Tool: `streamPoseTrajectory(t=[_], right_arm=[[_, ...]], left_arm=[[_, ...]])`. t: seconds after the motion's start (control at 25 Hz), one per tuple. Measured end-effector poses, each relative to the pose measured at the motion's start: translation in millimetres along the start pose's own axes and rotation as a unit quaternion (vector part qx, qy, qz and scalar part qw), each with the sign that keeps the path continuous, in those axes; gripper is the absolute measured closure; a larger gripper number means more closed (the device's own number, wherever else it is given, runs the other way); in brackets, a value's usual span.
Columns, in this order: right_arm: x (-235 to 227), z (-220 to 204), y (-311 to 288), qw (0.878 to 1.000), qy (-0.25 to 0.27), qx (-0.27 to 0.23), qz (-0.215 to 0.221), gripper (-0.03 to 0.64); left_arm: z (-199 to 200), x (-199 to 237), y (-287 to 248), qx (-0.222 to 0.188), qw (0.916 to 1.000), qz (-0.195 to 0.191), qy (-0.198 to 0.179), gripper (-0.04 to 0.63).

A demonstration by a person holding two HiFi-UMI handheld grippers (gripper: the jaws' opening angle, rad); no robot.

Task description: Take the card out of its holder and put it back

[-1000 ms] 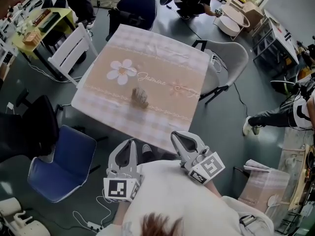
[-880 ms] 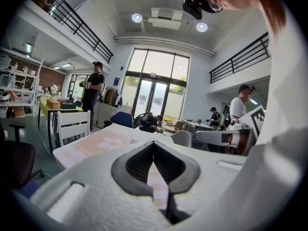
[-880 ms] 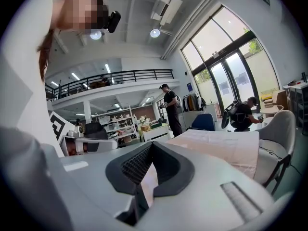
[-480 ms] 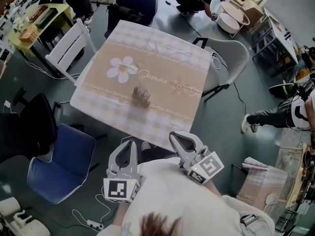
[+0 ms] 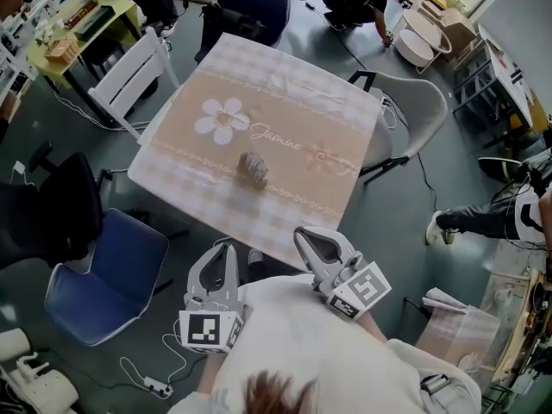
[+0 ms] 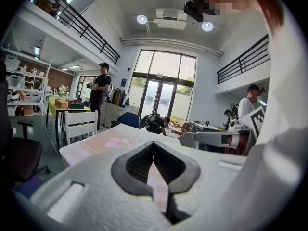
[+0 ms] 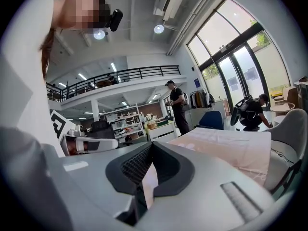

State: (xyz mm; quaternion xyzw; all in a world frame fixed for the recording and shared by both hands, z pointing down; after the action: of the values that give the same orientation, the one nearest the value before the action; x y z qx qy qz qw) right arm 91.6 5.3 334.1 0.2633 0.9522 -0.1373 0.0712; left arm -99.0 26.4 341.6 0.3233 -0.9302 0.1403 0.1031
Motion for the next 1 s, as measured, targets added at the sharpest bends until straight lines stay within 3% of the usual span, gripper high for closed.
streamPoseTrajectory(t=[0.16, 0.4, 0.8, 1.0], right_arm=[[-15, 4, 0, 1.0, -0.012, 0.004, -0.001, 0.618], [-39, 9, 0, 1.0, -0.029, 0.001, -0.002, 0.618], [-57, 3, -7, 1.0, 0.009, 0.011, -0.007, 0.618], [-55, 5, -17, 1.0, 0.008, 0.013, -0.013, 0.618]], left_arm=[[-1, -6, -11, 0.023, 0.9997, -0.002, -0.009, 0.595], [8, -14, -31, 0.004, 1.0, 0.007, -0.002, 0.595], [7, 9, -30, -0.009, 0.9981, 0.061, -0.007, 0.595], [6, 18, -27, -0.006, 0.998, 0.064, 0.001, 0.595]])
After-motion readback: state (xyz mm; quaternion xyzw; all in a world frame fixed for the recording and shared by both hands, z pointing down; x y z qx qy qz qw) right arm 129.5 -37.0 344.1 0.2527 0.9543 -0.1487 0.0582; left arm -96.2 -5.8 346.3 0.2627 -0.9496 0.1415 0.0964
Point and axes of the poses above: the fingertips, and each gripper's own axes: y backward along the fingers, x to its left, z out of its top, the point moved 6 cm from there along y, backward along the fingers, and after that the axes turned 12 degrees about -z, right-handed, at the moved point
